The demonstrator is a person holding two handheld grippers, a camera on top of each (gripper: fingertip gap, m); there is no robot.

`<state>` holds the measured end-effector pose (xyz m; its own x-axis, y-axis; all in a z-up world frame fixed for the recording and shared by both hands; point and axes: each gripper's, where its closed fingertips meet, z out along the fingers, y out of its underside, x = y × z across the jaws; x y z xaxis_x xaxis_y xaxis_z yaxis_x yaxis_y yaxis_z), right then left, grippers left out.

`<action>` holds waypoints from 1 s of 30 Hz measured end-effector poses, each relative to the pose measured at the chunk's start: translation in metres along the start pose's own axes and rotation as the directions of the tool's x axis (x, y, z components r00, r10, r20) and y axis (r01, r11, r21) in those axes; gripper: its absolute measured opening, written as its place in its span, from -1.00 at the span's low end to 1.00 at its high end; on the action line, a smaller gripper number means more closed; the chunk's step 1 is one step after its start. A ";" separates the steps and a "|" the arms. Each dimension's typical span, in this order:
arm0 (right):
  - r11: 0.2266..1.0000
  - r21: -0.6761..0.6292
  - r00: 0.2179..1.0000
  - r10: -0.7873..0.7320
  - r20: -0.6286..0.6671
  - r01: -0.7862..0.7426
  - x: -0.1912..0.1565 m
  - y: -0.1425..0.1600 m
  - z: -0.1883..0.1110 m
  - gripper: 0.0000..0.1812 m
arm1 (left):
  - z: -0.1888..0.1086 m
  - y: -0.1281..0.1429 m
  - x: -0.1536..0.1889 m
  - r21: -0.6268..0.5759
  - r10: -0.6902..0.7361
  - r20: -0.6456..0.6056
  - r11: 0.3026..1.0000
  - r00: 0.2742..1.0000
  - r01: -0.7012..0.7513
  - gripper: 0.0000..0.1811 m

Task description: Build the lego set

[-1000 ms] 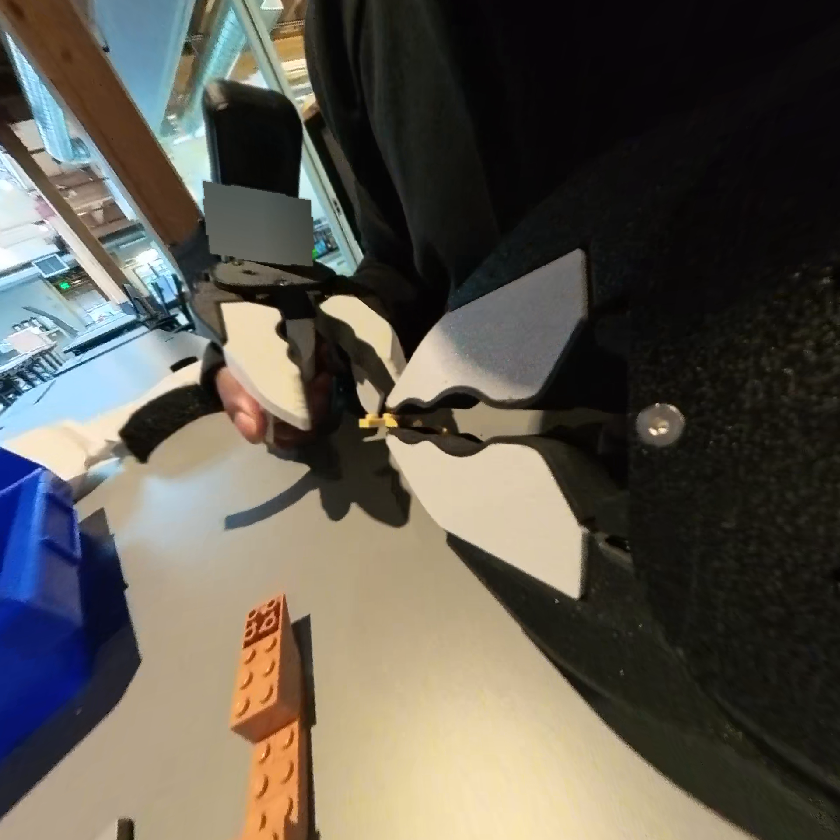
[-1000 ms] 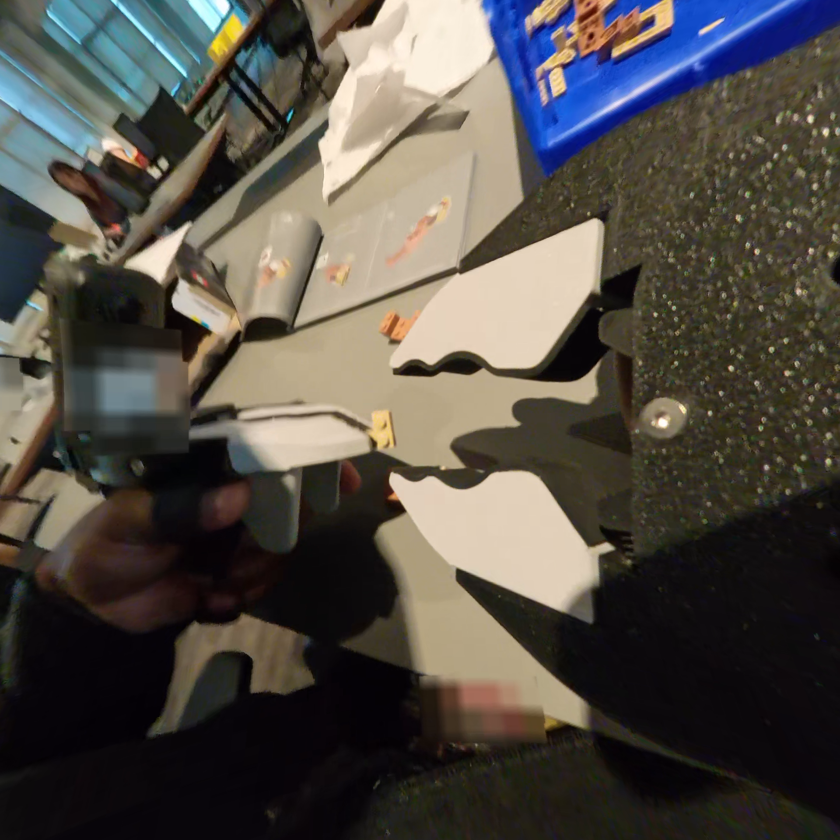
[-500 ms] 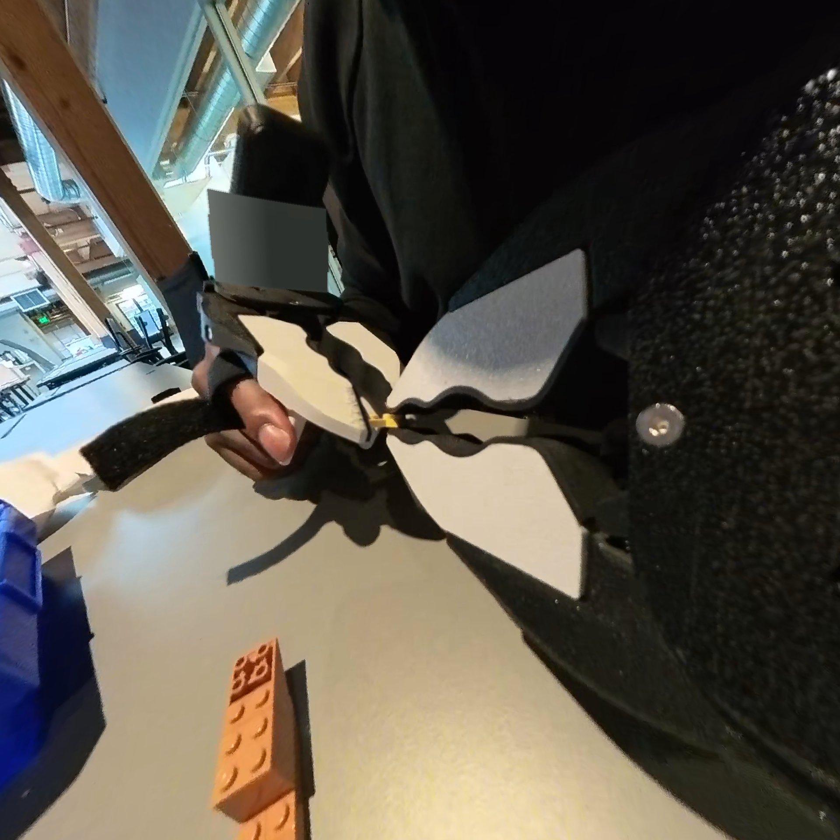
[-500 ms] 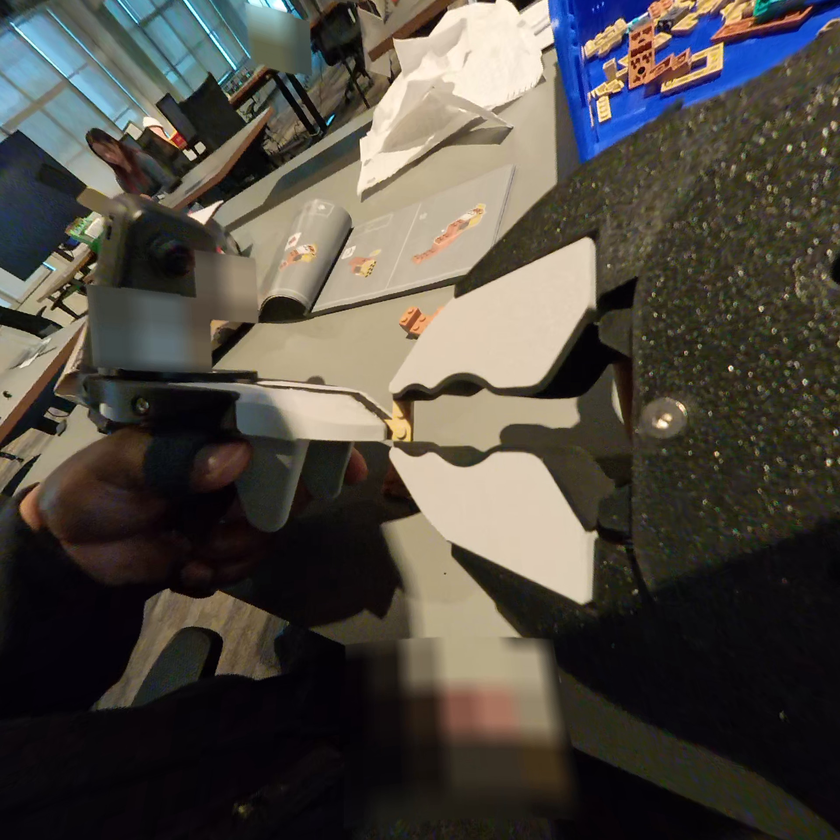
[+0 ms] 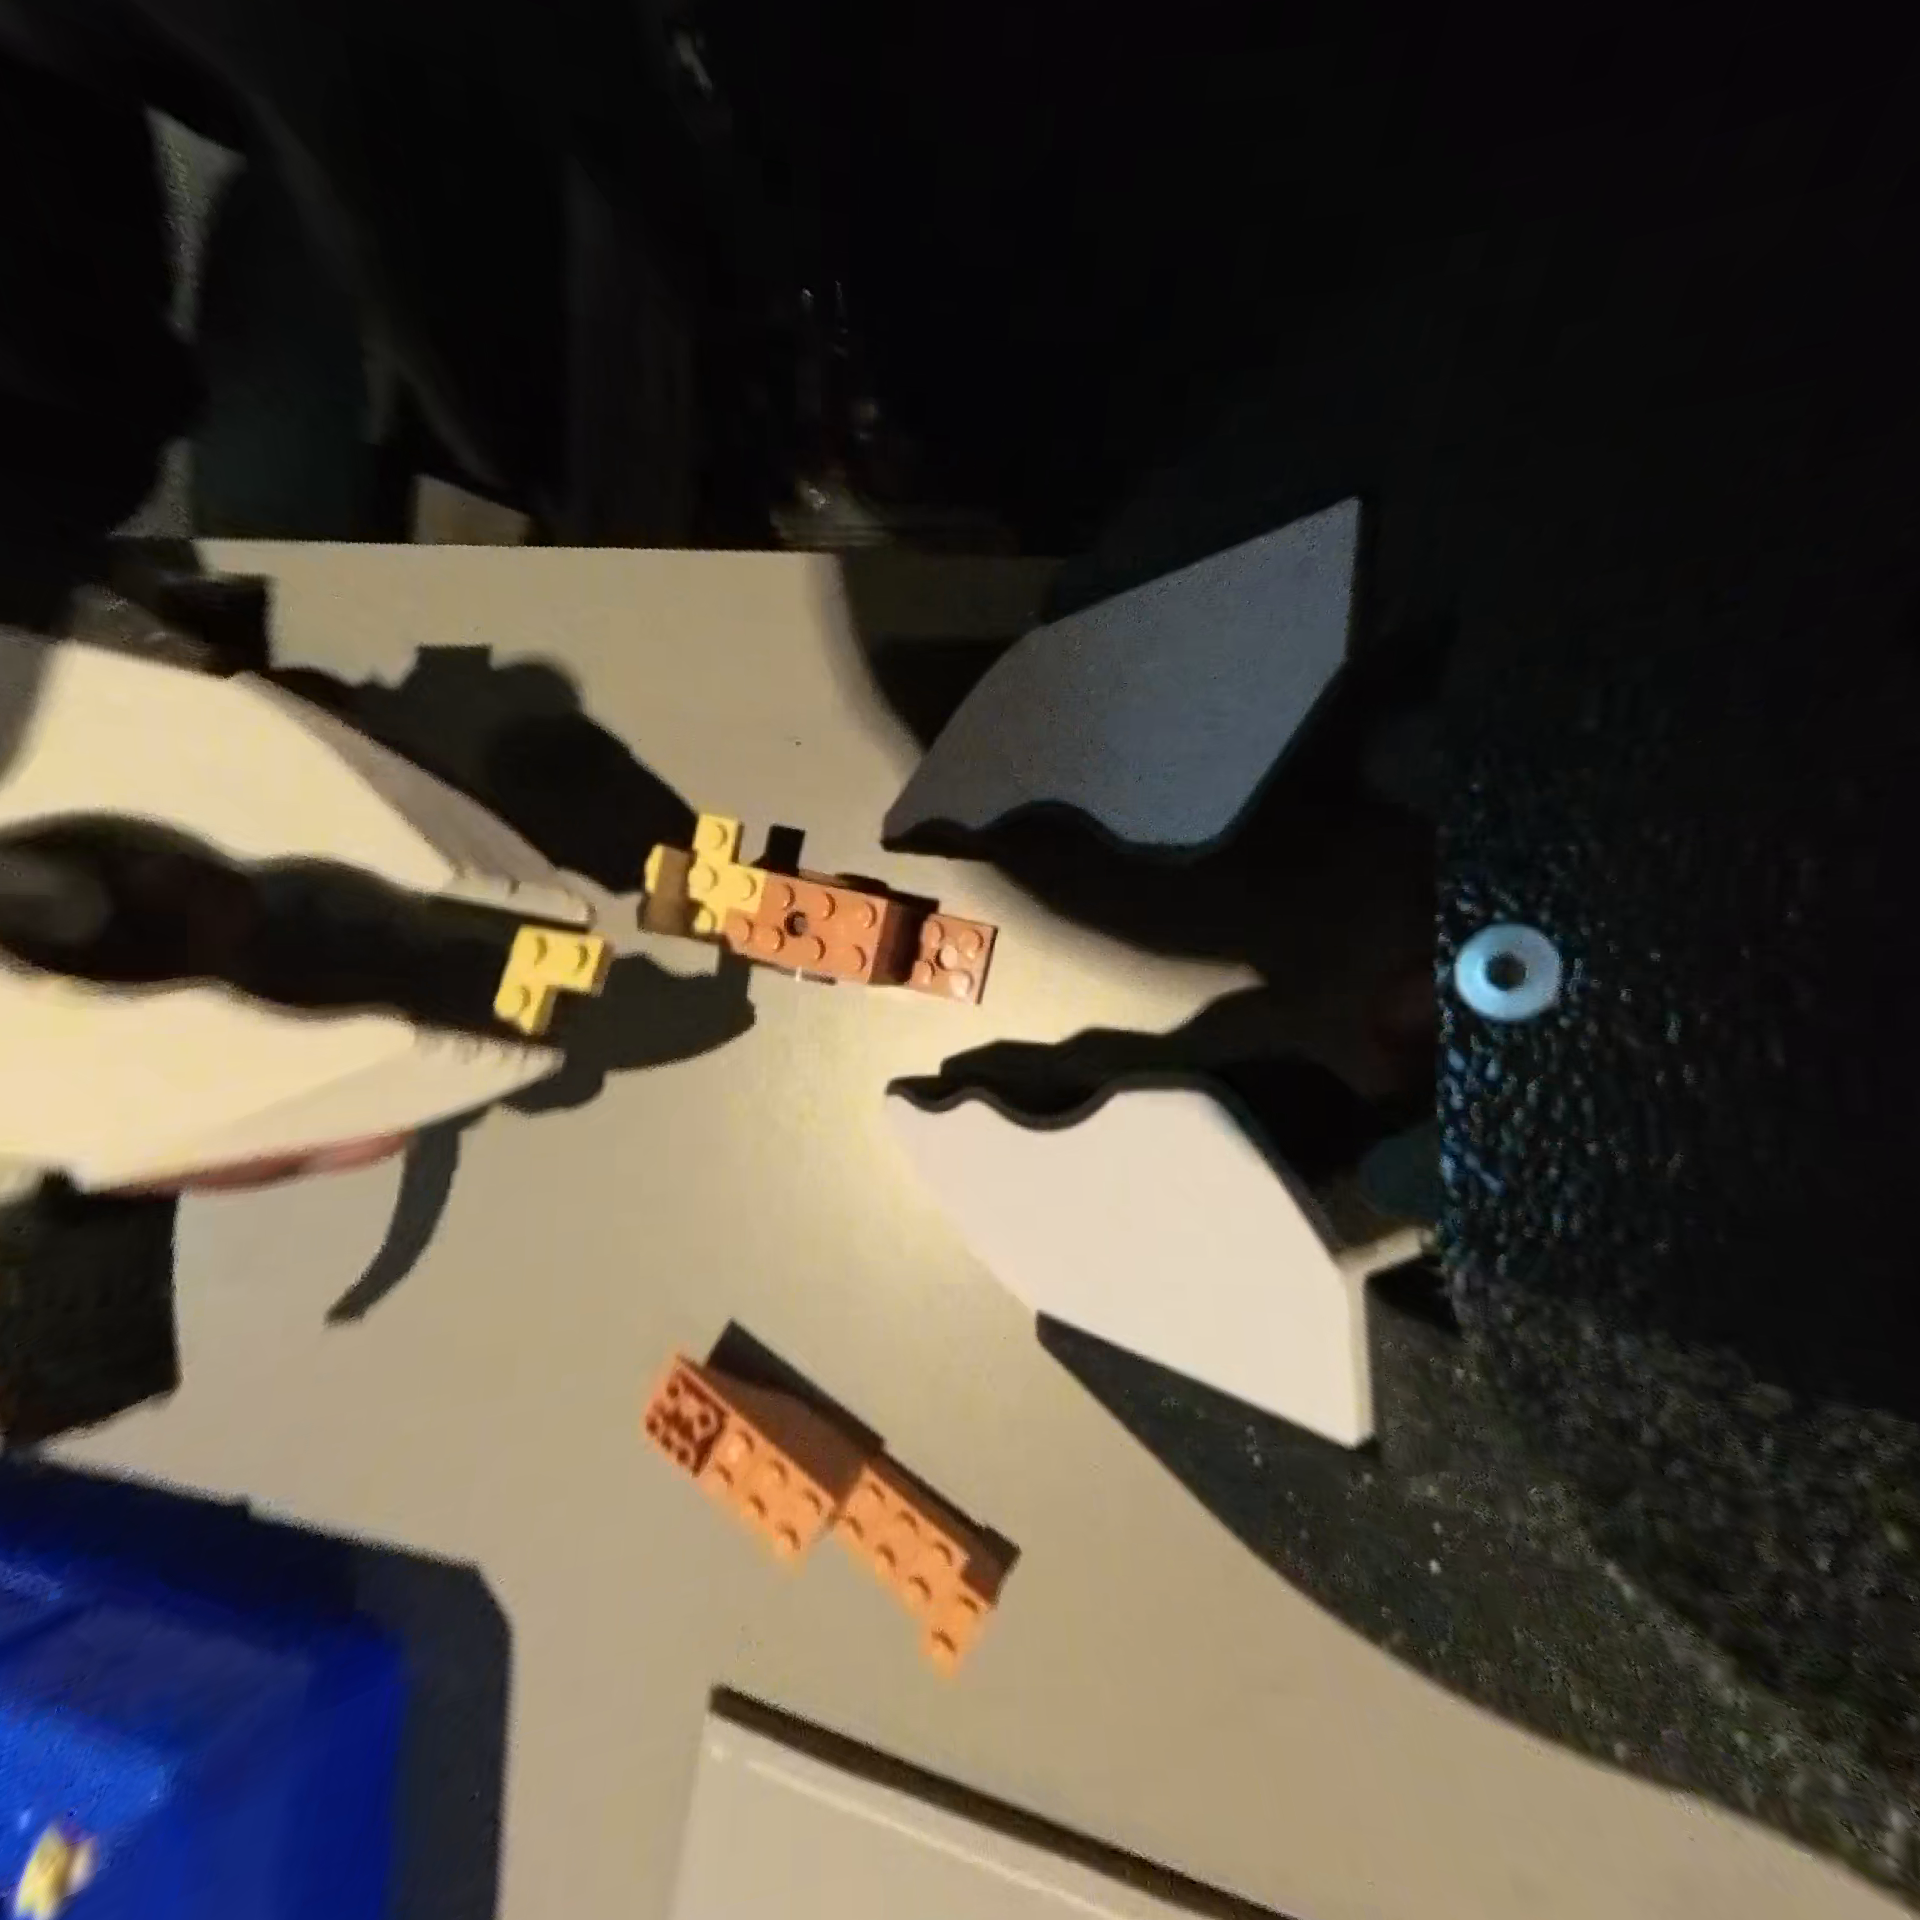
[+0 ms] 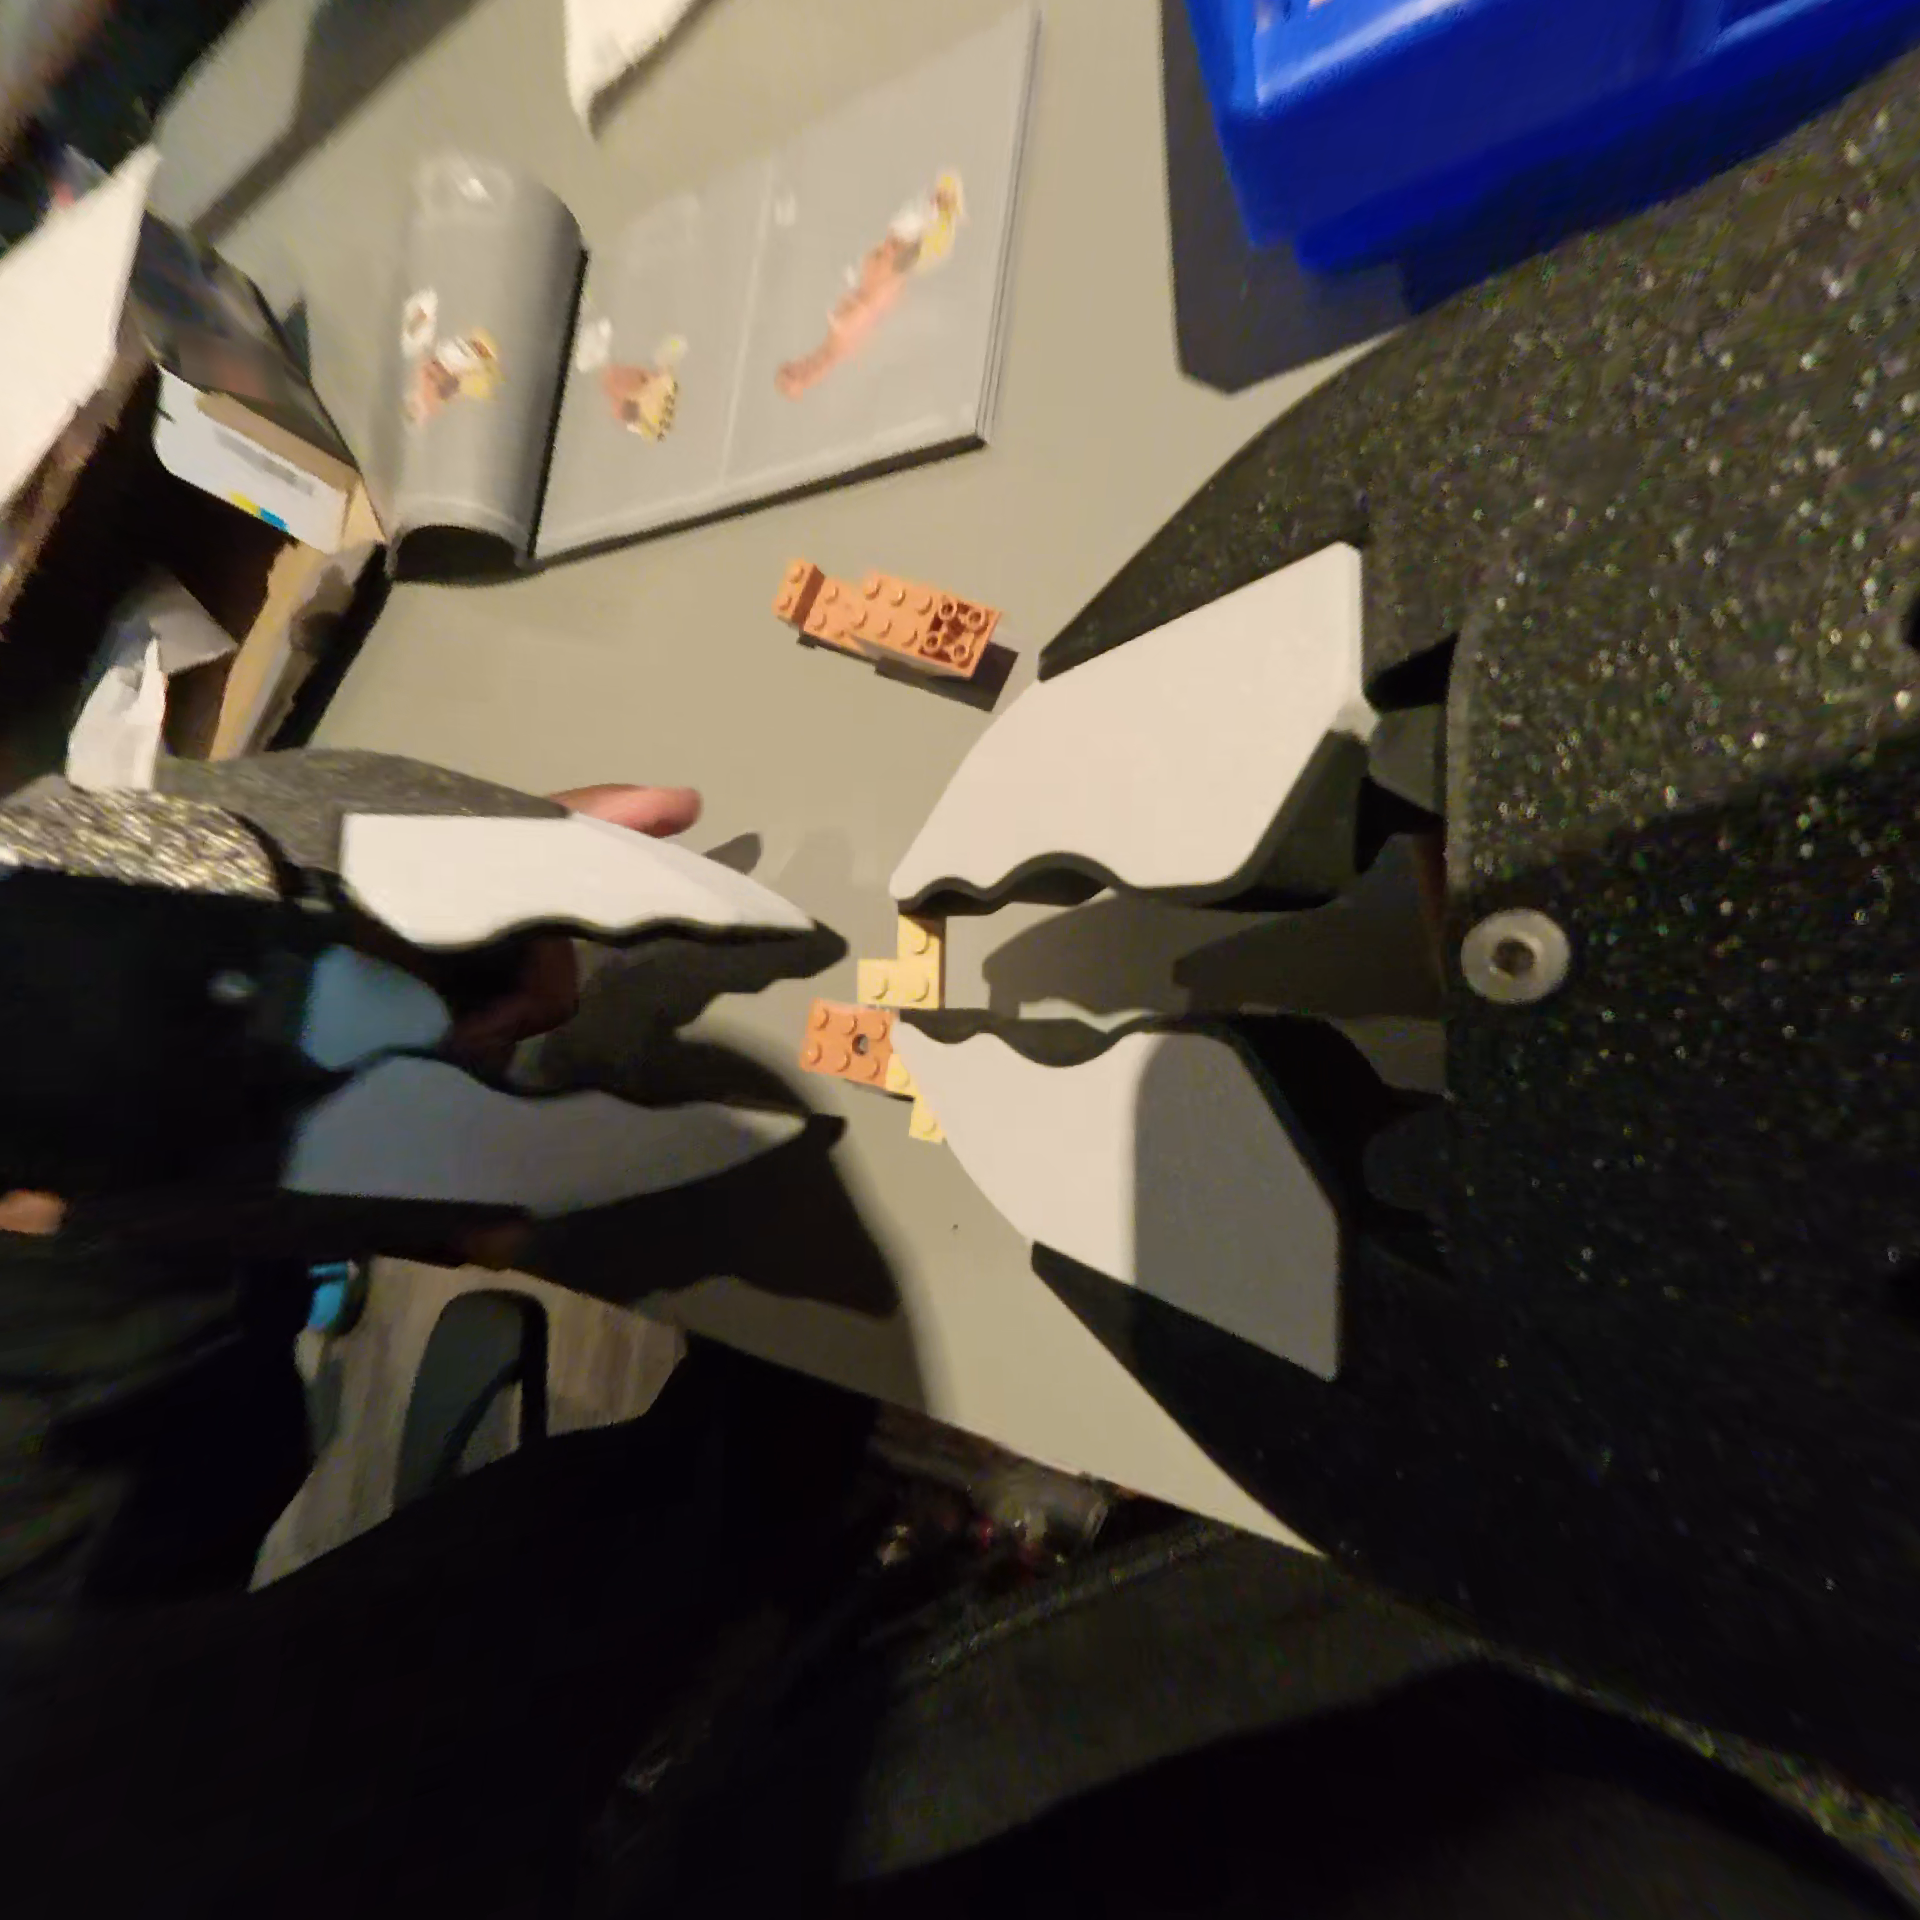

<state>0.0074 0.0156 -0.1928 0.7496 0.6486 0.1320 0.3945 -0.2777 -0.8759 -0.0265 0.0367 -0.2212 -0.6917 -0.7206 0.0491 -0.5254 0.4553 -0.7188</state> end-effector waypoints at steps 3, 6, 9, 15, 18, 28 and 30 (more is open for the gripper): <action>1.000 0.002 1.000 0.024 0.016 -0.024 0.001 0.002 0.000 -0.82 | 0.011 -0.003 0.006 0.000 0.076 -0.021 0.997 0.997 -0.076 -0.58; 0.999 0.020 0.999 0.047 0.015 -0.047 0.004 0.001 -0.002 -0.82 | 0.015 -0.006 0.005 0.022 0.128 -0.005 0.992 0.992 -0.127 -0.63; 0.999 0.015 0.999 0.051 0.011 -0.051 0.004 0.002 -0.001 -0.82 | 0.018 -0.007 0.002 0.031 0.154 0.016 0.988 0.988 -0.154 -0.76; 0.998 -0.047 0.999 0.044 0.018 -0.043 0.002 0.008 0.004 -0.82 | 0.019 -0.008 0.001 0.039 0.195 0.021 0.980 0.981 -0.195 -0.78; 0.996 -0.064 0.997 0.067 0.031 -0.065 0.000 0.008 0.006 -0.82 | 0.020 -0.009 -0.001 0.040 0.192 0.054 0.980 0.980 -0.194 -0.78; 0.989 -0.134 0.994 0.076 0.074 -0.066 -0.007 0.004 0.012 -0.82 | 0.019 -0.008 0.002 0.037 0.151 0.082 0.987 0.985 -0.155 -0.78; 0.990 -0.134 0.995 0.063 0.075 -0.052 -0.007 0.002 0.011 -0.82 | 0.016 -0.005 0.000 0.037 0.143 0.084 0.989 0.986 -0.146 -0.75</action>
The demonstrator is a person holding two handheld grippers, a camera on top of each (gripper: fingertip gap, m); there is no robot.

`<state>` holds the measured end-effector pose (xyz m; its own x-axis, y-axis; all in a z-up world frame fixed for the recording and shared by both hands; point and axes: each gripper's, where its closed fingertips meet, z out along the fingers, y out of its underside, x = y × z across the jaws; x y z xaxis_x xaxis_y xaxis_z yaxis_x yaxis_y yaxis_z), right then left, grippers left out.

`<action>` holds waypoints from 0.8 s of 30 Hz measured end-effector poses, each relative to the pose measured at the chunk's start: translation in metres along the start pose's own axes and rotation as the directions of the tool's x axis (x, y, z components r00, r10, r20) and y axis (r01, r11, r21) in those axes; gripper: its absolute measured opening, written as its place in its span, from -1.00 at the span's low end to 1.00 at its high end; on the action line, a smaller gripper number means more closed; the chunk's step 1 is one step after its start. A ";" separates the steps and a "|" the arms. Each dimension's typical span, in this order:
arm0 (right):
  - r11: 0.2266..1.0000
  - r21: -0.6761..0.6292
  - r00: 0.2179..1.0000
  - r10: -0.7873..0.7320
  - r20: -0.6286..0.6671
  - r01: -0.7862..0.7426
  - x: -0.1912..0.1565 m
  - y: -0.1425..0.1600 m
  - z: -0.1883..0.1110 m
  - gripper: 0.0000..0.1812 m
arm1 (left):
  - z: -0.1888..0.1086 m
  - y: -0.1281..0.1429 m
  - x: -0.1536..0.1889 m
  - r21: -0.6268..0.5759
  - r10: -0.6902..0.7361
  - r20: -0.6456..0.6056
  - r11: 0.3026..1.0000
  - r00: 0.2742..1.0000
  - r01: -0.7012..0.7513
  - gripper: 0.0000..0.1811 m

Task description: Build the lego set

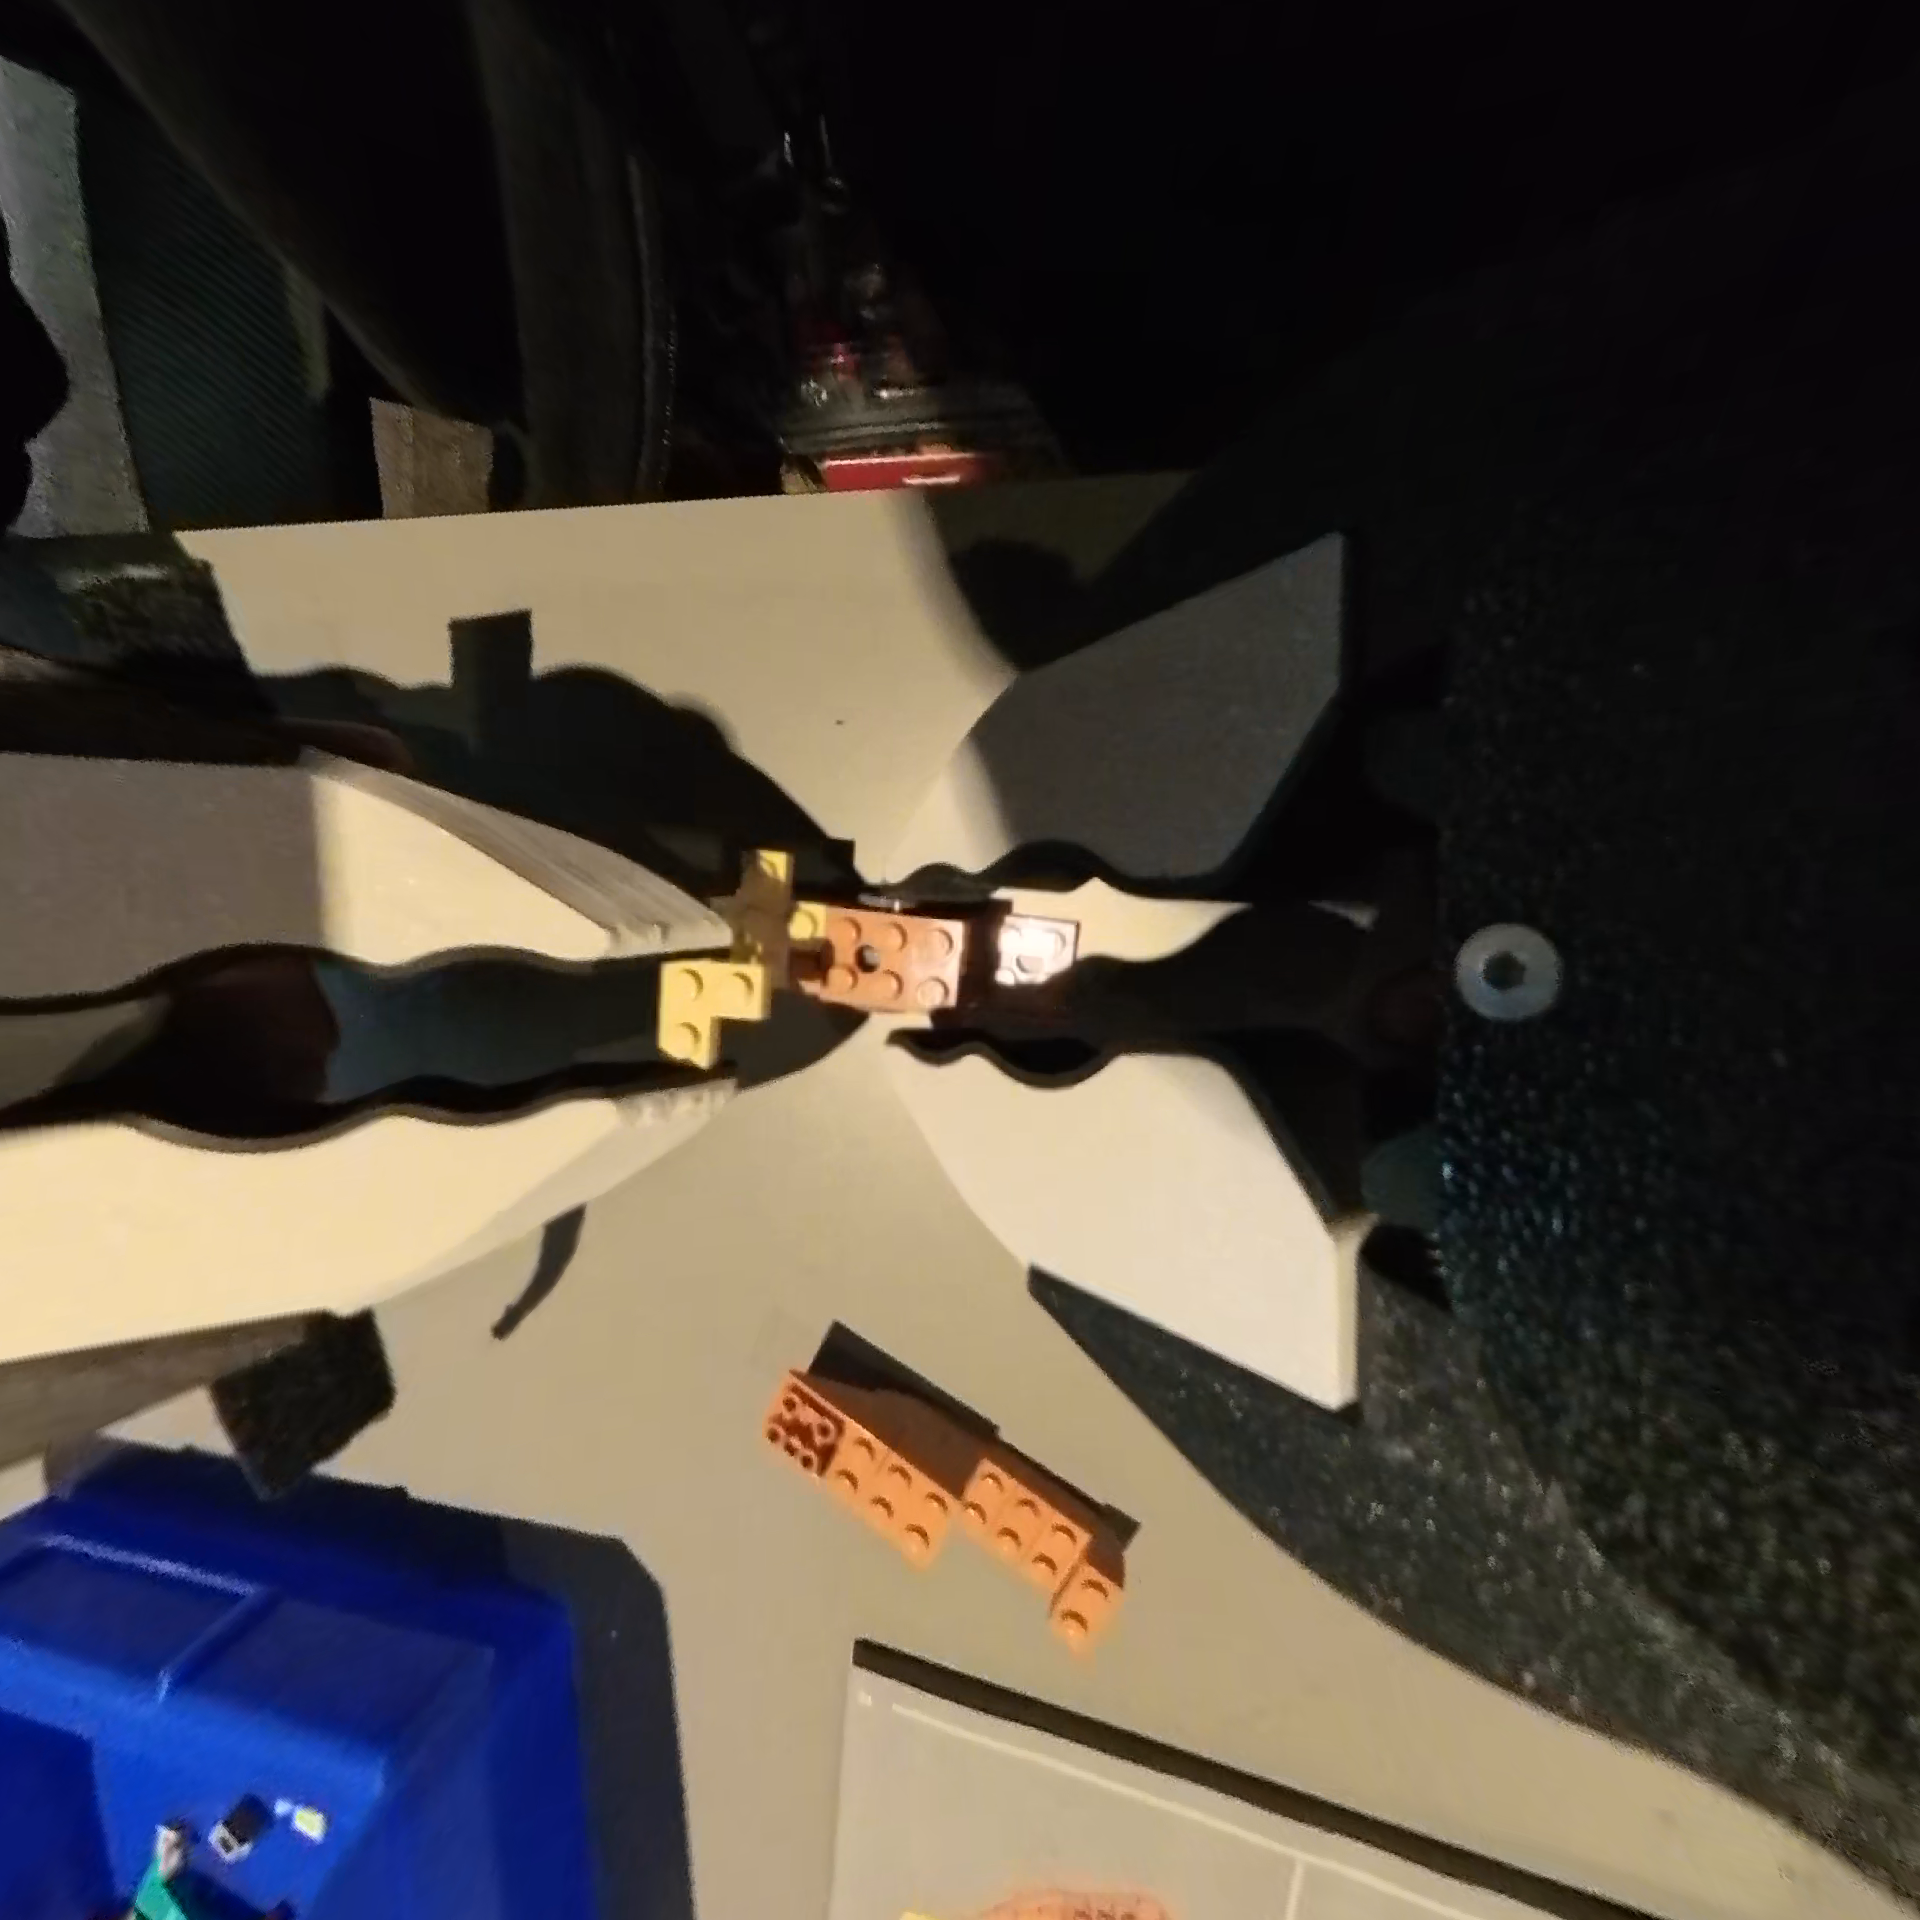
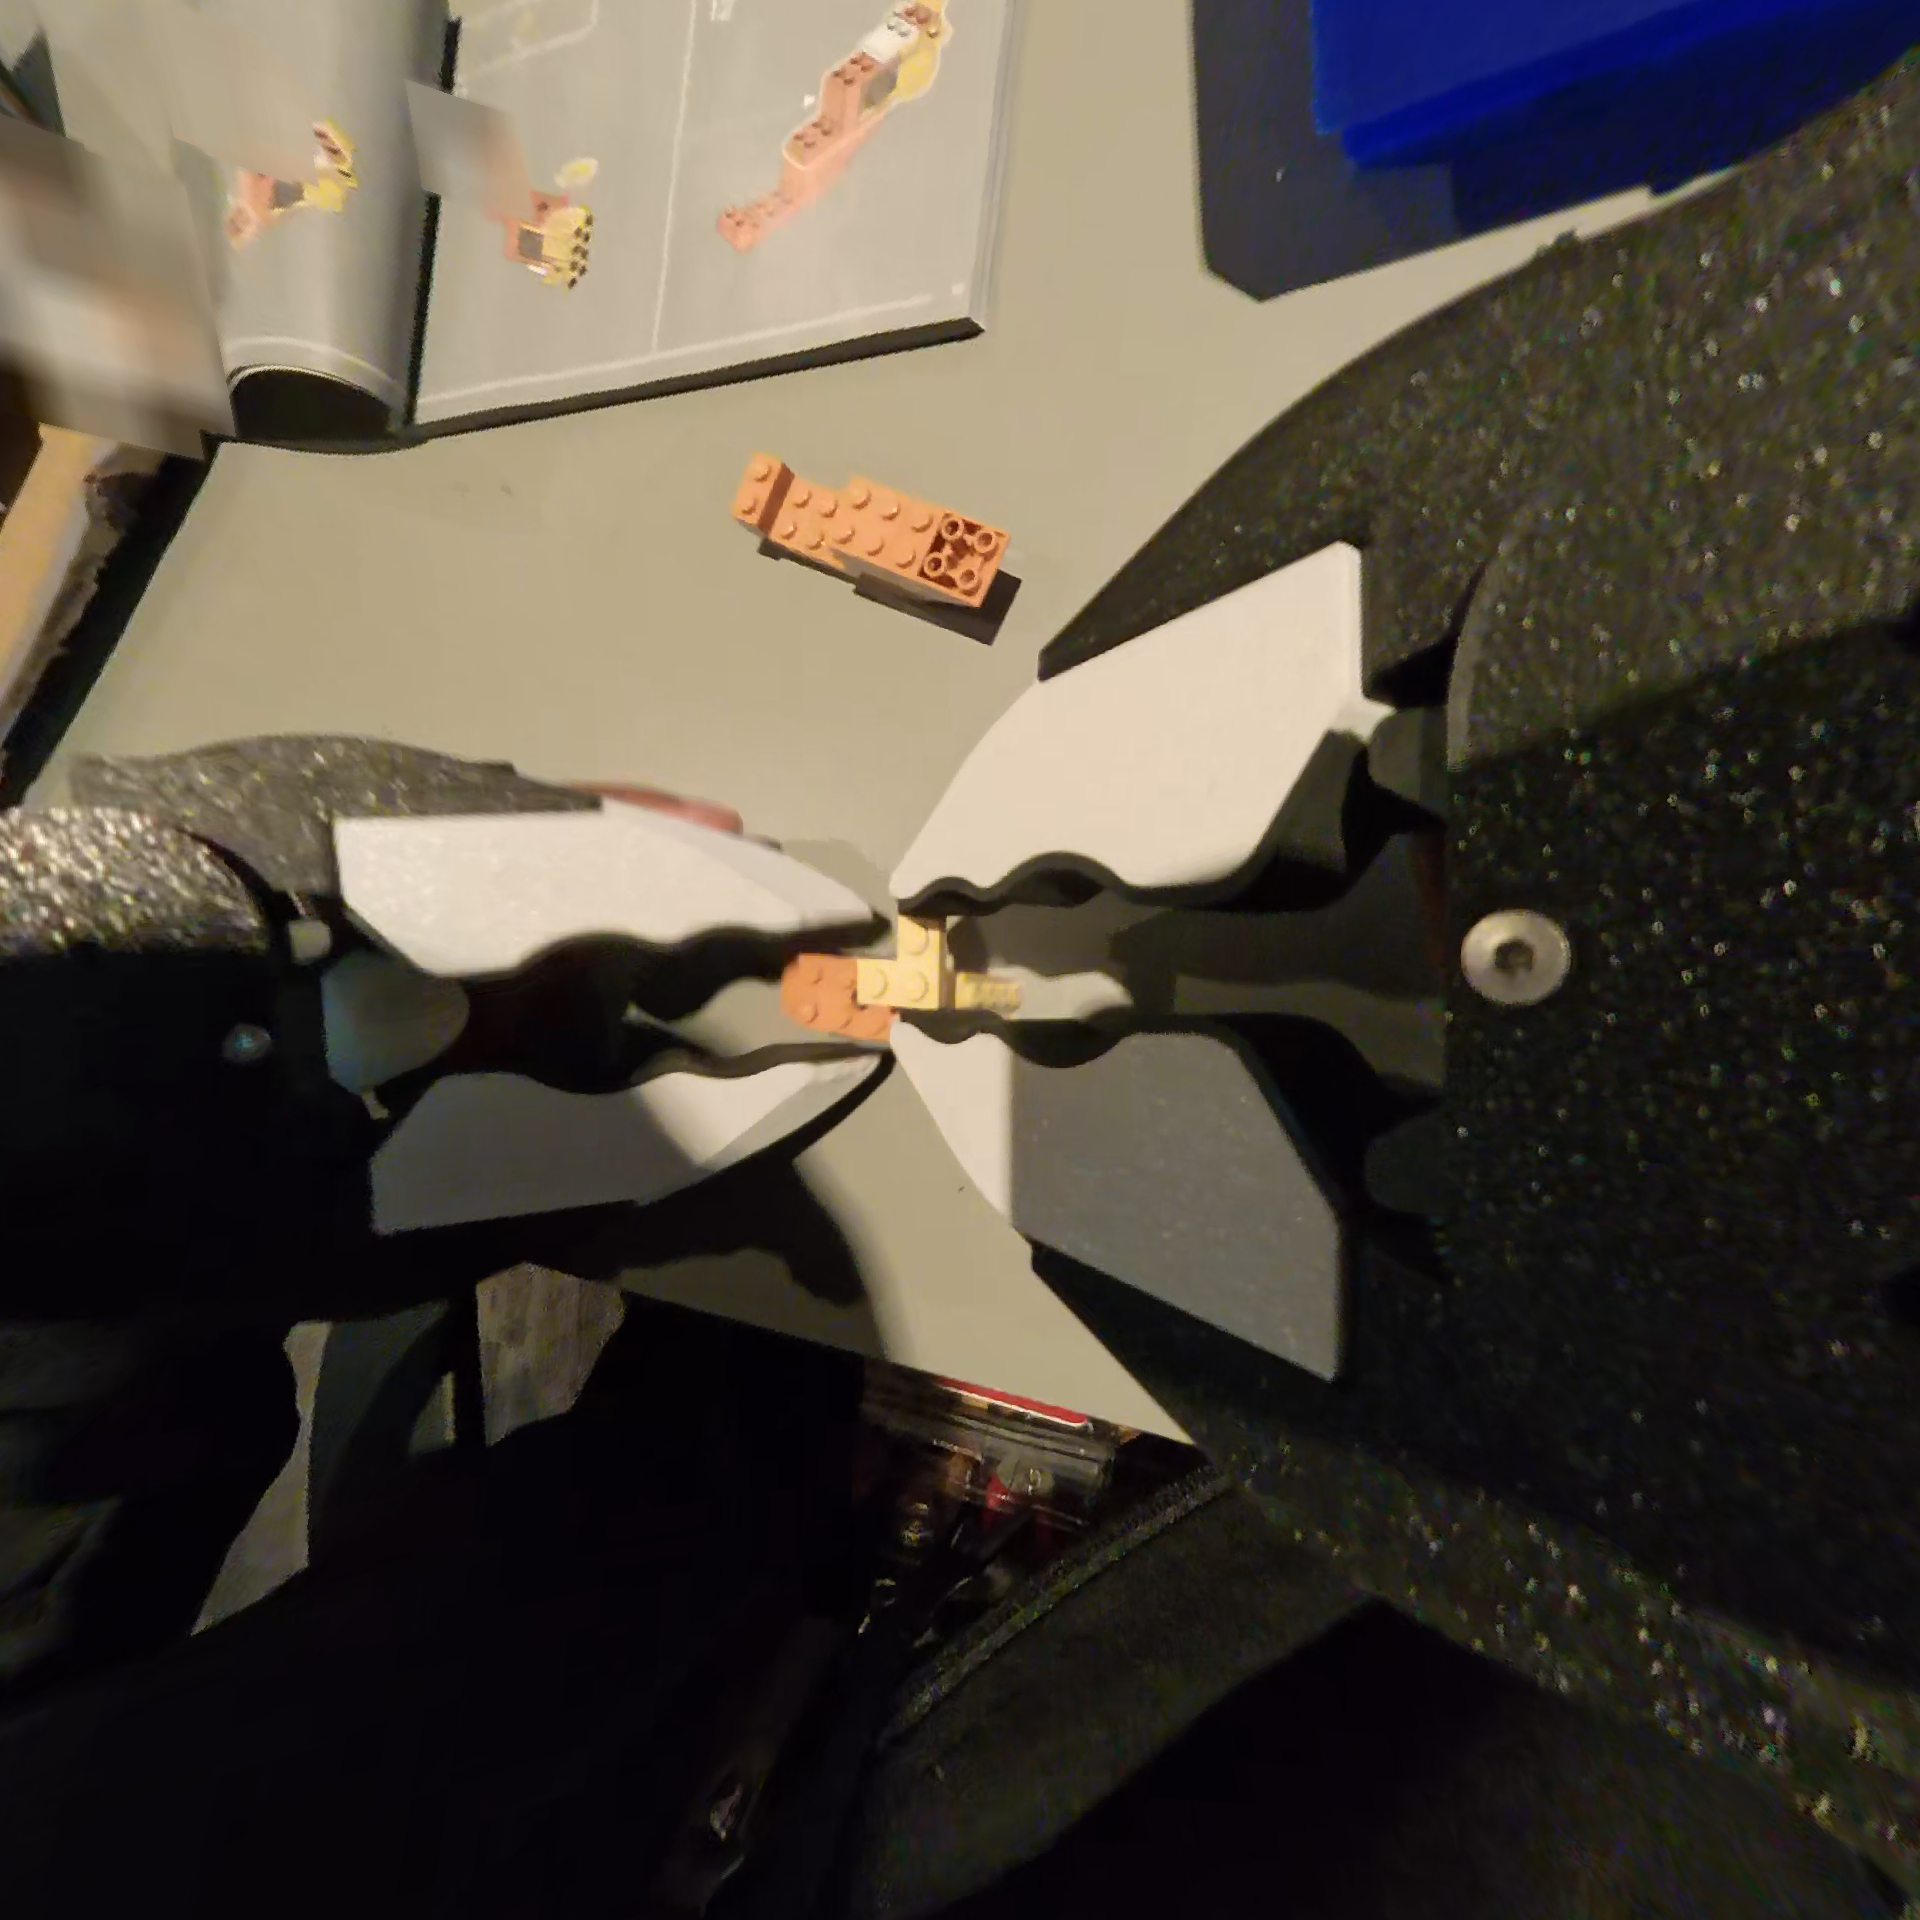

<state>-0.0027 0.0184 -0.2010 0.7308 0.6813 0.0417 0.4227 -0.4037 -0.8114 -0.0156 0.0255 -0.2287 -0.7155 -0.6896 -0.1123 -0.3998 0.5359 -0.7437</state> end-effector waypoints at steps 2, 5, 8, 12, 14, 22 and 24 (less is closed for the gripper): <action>1.000 0.009 1.000 -0.025 0.005 0.025 -0.001 -0.002 -0.002 -0.82 | -0.007 0.001 -0.003 0.006 -0.025 -0.006 1.000 1.000 0.025 -0.63; 0.998 0.006 0.998 -0.065 0.010 0.065 -0.002 -0.002 -0.002 -0.82 | -0.020 -0.007 -0.001 0.054 -0.133 -0.112 0.989 0.985 0.140 -0.62; 0.994 -0.004 0.994 -0.114 0.005 0.114 -0.001 -0.003 0.000 -0.82 | -0.026 -0.016 -0.003 0.072 -0.203 -0.181 0.973 0.962 0.218 -0.62; 0.985 0.002 0.985 -0.173 -0.010 0.173 -0.002 -0.009 0.003 -0.82 | -0.028 -0.035 0.000 0.102 -0.319 -0.320 0.925 0.892 0.367 -0.74; 0.980 0.007 0.979 -0.201 -0.026 0.201 -0.001 -0.012 0.004 -0.83 | -0.027 -0.039 0.000 0.092 -0.370 -0.370 0.898 0.852 0.430 -0.81; 0.957 -0.023 0.954 -0.291 -0.069 0.290 0.000 -0.013 0.005 -0.82 | -0.023 -0.034 -0.005 0.036 -0.476 -0.425 0.841 0.770 0.539 -0.92; 0.950 -0.030 0.947 -0.311 -0.083 0.310 0.001 -0.012 0.006 -0.81 | -0.023 -0.034 -0.005 0.027 -0.489 -0.437 0.831 0.755 0.555 -0.89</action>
